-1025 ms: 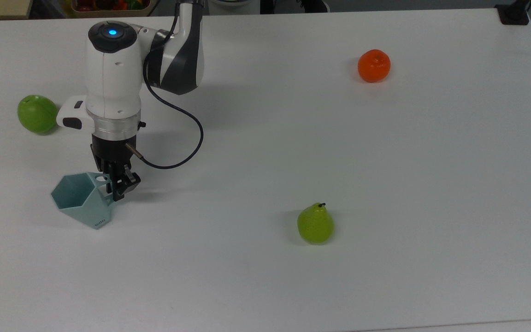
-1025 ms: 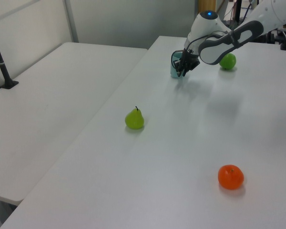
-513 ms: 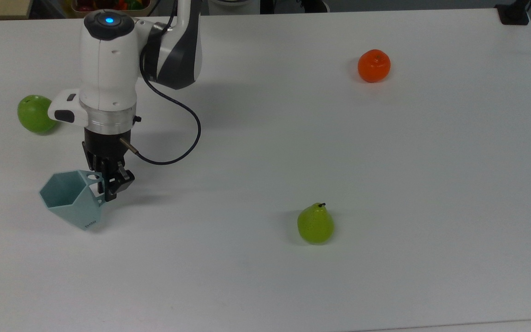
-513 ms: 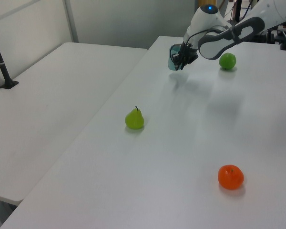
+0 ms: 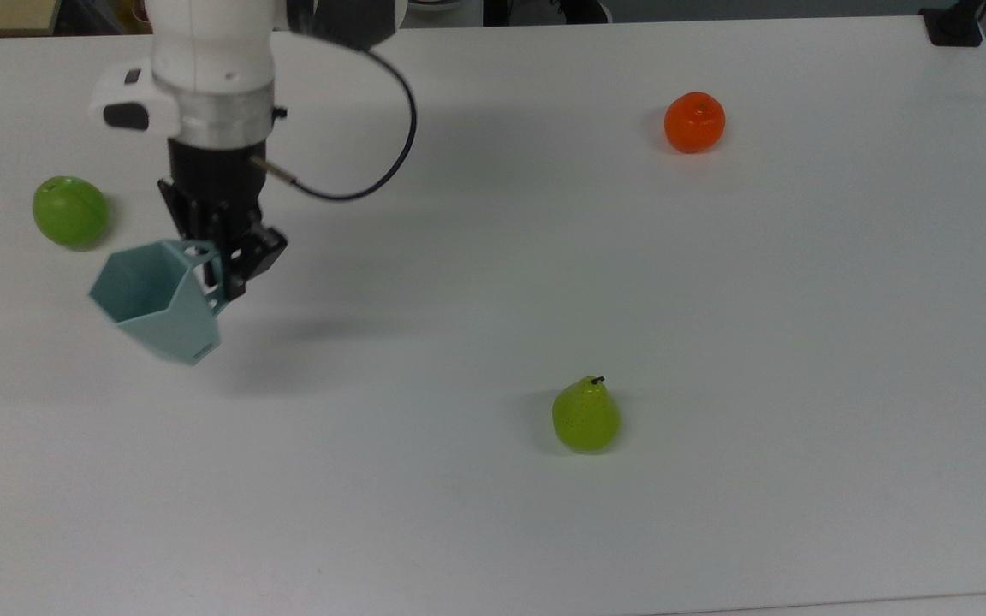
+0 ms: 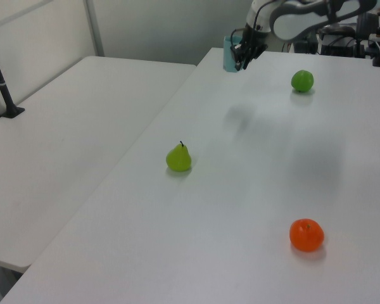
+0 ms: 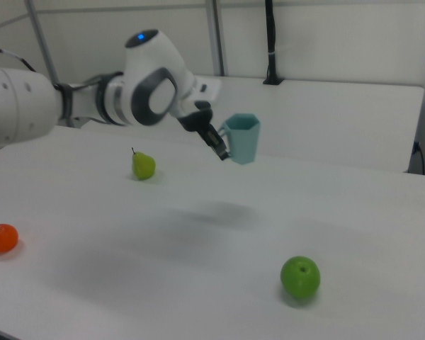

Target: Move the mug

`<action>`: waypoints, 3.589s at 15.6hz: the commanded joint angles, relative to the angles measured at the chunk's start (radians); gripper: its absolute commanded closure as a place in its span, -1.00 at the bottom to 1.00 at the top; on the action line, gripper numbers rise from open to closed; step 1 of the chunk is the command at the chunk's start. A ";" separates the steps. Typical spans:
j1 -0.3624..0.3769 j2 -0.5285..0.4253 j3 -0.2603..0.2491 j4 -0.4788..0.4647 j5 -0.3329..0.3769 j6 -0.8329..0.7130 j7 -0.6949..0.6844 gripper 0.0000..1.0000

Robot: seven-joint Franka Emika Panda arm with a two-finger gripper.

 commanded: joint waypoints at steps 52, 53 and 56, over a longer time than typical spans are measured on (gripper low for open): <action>0.018 -0.442 0.128 -0.288 0.194 -0.673 -0.682 -1.00; 0.018 -0.440 0.128 -0.236 0.203 -0.705 -0.663 -1.00; 0.010 -0.435 0.127 -0.126 0.214 -0.748 -0.533 -1.00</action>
